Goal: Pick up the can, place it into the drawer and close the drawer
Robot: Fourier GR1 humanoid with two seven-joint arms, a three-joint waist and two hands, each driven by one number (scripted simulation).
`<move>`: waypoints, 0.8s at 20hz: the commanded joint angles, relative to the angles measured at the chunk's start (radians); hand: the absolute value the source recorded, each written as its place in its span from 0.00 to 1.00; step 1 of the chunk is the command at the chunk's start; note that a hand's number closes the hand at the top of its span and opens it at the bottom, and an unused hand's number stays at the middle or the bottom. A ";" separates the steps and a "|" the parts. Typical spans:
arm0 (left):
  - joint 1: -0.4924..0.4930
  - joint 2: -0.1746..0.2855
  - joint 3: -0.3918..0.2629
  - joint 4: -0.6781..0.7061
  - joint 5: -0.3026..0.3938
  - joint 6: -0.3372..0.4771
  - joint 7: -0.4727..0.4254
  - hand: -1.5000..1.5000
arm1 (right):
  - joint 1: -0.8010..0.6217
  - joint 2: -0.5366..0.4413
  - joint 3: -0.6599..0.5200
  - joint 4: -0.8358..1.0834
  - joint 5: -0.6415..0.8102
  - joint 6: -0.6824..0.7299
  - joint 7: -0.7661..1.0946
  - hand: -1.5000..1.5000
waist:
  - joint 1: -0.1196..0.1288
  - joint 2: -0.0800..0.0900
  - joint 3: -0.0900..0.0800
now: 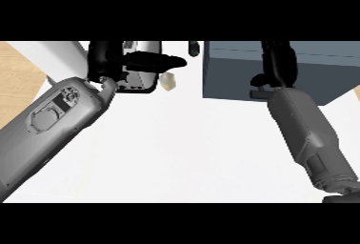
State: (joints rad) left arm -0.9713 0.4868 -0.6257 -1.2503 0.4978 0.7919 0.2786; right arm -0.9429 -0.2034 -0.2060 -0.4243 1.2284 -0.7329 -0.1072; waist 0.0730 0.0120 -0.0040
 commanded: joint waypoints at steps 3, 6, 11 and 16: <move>0.074 0.039 0.019 -0.069 -0.002 -0.027 -0.004 0.00 | -0.143 0.021 -0.020 0.115 0.010 -0.008 0.044 0.00 | 0.028 0.015 0.006; 0.092 0.029 0.022 -0.070 -0.015 -0.028 -0.036 0.00 | -0.196 -0.011 -0.040 0.139 0.000 0.022 0.048 0.00 | 0.041 0.025 0.006; 0.135 0.079 0.038 -0.133 -0.028 -0.031 -0.022 0.00 | -0.174 -0.014 -0.068 0.175 -0.033 0.012 -0.035 0.00 | 0.030 0.017 0.007; 0.135 0.047 0.032 -0.119 -0.040 -0.018 -0.025 0.00 | -0.203 0.032 -0.163 0.133 -0.157 0.029 -0.152 0.00 | 0.014 0.022 0.010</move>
State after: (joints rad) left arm -0.8261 0.5347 -0.6034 -1.3762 0.4659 0.7696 0.2478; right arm -1.0841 -0.2305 -0.2814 -0.2549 1.1884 -0.6919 -0.1884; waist 0.0717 0.0269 0.0021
